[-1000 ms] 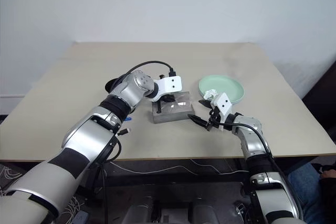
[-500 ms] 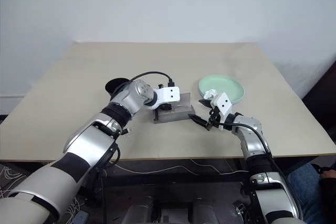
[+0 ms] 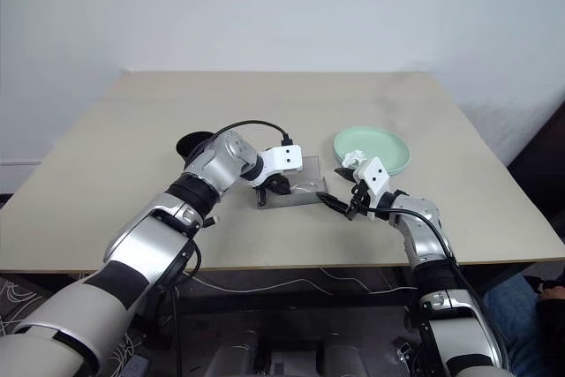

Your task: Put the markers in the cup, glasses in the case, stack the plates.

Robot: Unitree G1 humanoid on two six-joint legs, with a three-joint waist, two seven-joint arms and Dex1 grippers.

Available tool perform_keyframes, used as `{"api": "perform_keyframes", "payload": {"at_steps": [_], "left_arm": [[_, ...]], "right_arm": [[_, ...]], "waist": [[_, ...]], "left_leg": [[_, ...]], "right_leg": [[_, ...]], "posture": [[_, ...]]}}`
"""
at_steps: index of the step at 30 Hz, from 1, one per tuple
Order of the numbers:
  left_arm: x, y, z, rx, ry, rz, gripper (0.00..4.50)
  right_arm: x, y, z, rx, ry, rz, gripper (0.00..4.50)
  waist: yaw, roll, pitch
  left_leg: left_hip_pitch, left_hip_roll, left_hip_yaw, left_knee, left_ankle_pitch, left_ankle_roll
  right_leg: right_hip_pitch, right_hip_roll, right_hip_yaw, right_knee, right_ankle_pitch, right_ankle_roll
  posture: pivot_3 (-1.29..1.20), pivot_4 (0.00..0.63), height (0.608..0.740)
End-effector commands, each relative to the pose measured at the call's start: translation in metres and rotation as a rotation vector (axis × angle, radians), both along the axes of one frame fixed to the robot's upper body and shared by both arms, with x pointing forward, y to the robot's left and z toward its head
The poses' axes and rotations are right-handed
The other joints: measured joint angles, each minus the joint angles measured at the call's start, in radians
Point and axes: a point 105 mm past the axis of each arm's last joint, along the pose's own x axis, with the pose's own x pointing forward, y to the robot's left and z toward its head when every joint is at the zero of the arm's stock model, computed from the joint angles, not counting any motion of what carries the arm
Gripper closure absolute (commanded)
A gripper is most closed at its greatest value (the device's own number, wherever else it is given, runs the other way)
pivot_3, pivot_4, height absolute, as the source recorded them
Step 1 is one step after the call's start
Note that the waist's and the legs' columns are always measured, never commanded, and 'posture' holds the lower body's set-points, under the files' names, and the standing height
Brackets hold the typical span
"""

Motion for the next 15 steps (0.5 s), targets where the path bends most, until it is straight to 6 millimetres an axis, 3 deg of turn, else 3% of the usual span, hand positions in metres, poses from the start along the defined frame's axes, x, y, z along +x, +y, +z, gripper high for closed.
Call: {"api": "perform_keyframes", "payload": {"at_steps": [1,4,10,15], "left_arm": [[0.000,-0.003,0.002,-0.010,-0.017,-0.006,2.44],[0.007,-0.006,0.012,-0.044,-0.066,0.017,1.48],[0.016,-0.011,0.036,-0.090,-0.130,0.019,1.48],[0.020,-0.012,0.043,-0.095,-0.160,0.016,1.48]], "right_arm": [[0.005,0.003,0.017,0.004,-0.064,0.013,0.42],[0.005,0.003,0.017,0.002,-0.065,0.016,0.42],[0.005,0.003,0.017,-0.002,-0.063,0.019,0.42],[0.006,0.004,0.017,-0.003,-0.063,0.017,0.42]], "waist": [[0.000,0.000,0.000],[0.000,0.000,0.000],[0.000,0.000,0.000],[0.000,0.000,0.000]], "left_leg": [[0.000,0.000,0.000,0.000,0.000,0.000],[0.000,0.000,-0.001,0.001,0.000,0.000],[0.000,0.000,-0.001,0.001,0.000,0.000],[0.000,0.000,-0.001,0.001,0.000,0.000]], "right_leg": [[0.000,0.000,0.000,0.000,0.000,0.000],[0.001,0.000,-0.001,0.000,0.000,0.000],[0.001,0.000,0.000,0.000,0.000,0.000],[0.001,0.000,0.000,0.000,0.000,0.000]], "posture": [[0.00,0.000,0.738],[0.00,0.000,0.738],[0.00,0.000,0.738],[0.00,0.000,0.738]]}}
